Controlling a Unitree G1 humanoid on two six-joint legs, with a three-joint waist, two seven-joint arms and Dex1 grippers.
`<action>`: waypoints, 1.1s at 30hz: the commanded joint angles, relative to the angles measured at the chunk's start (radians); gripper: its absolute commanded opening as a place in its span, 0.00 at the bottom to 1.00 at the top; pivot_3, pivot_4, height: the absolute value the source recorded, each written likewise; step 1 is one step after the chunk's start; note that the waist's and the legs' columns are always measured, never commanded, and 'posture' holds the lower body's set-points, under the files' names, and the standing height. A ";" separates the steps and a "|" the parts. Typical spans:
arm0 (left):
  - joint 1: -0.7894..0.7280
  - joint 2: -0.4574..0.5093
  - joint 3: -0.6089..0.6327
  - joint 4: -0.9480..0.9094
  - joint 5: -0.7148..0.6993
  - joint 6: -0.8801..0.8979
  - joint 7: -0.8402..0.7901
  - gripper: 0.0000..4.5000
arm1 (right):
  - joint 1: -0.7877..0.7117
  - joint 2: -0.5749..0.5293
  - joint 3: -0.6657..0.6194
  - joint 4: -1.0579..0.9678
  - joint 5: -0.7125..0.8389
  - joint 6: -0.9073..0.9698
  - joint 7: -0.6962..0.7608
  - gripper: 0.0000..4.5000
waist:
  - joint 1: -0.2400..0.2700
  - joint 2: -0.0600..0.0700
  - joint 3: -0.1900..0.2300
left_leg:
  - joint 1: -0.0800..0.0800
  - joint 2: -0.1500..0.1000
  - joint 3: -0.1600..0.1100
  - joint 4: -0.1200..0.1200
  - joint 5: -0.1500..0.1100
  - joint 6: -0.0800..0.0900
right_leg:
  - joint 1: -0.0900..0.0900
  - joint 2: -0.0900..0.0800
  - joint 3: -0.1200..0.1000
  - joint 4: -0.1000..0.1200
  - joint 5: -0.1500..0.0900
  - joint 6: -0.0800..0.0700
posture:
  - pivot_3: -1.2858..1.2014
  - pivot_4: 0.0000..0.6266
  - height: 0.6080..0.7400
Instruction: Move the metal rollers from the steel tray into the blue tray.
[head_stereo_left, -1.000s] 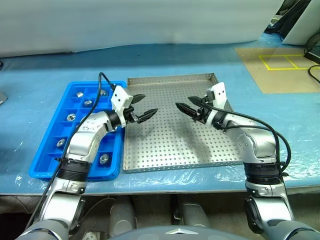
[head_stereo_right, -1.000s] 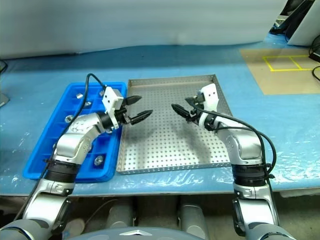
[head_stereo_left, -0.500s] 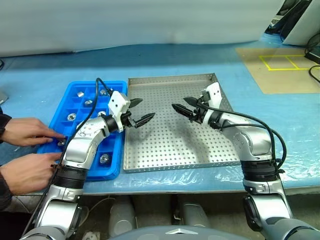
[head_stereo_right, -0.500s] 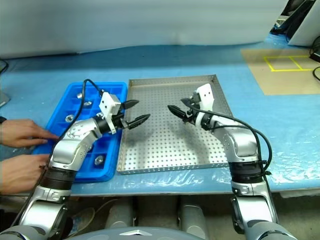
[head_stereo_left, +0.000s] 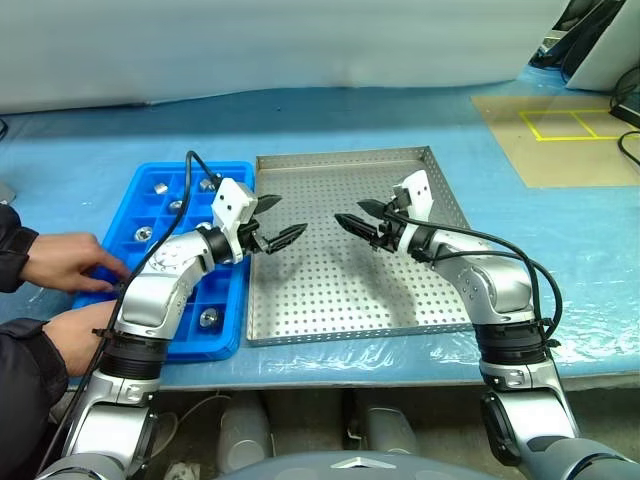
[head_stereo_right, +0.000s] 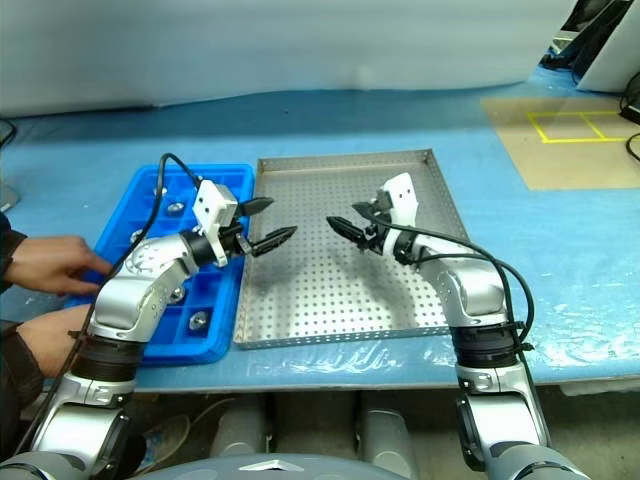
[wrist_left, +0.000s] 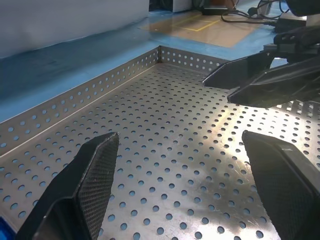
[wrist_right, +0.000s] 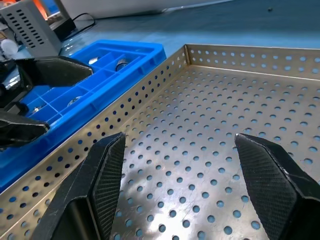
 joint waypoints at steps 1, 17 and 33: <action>-0.010 -0.002 0.005 -0.077 -0.016 0.020 0.012 0.92 | -0.025 -0.003 -0.008 -0.027 0.017 -0.015 0.005 0.81 | 0.000 0.000 0.000 | 0.000 0.000 0.000 0.000 0.000 0.000 | 0.000 0.000 0.000 0.000 0.000 0.000 | 0.50 0.24 1.00; -0.030 0.003 0.015 -0.146 -0.043 0.101 0.044 0.92 | -0.032 0.002 -0.003 -0.027 0.020 -0.009 0.009 0.81 | 0.000 0.000 0.000 | 0.000 0.000 0.000 0.000 0.000 0.000 | 0.000 0.000 0.000 0.000 0.000 0.000 | 0.50 0.24 1.00; -0.025 -0.022 -0.008 -0.154 -0.049 0.104 0.056 0.92 | -0.027 -0.008 0.008 -0.024 0.011 -0.008 0.012 0.81 | 0.000 0.000 0.000 | 0.000 0.000 0.000 0.000 0.000 0.000 | 0.000 0.000 0.000 -0.001 0.000 0.000 | 0.50 0.24 1.00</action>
